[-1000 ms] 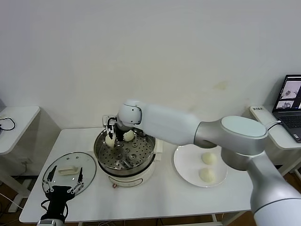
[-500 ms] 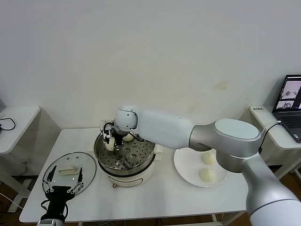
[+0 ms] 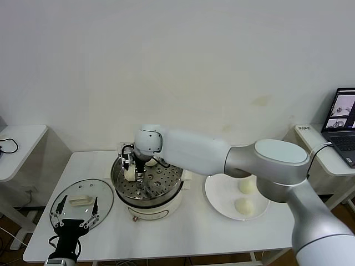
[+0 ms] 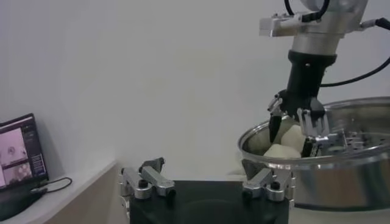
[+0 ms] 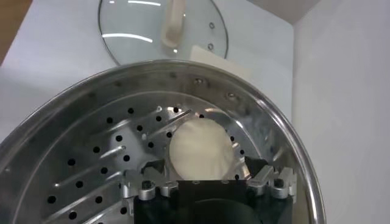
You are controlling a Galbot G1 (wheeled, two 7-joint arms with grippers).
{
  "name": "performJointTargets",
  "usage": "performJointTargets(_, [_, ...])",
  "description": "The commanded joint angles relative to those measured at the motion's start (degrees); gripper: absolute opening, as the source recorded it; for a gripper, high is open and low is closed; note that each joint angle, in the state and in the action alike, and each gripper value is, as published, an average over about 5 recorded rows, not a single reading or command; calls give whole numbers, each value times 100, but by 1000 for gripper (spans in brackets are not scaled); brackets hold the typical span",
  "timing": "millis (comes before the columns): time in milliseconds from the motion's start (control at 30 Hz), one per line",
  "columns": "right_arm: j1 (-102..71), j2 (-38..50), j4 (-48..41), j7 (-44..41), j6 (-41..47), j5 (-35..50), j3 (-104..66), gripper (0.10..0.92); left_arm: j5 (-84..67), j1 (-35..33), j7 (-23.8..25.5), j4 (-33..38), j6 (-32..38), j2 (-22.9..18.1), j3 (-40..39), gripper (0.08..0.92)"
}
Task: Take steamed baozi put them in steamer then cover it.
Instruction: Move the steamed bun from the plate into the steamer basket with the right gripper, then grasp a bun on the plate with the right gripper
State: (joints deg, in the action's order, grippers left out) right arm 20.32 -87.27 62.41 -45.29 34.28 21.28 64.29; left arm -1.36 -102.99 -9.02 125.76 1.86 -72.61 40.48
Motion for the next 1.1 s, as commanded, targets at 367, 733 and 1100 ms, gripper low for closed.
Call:
performJointTargets(367, [1187,2058,1776,-1025,-207,65,123,823,13,-37,14,135,-40,32,-14,823])
performJointTargets(733, [1365,4328,3331,-1529,-638,-362,330,823,44,-31,35,163,-100,64,-80,823])
performJointTargets(1100, [-44,5974,3681,-1757,-1520,-1835,-66,823,51,-49,36,119,-101,100,-108,823])
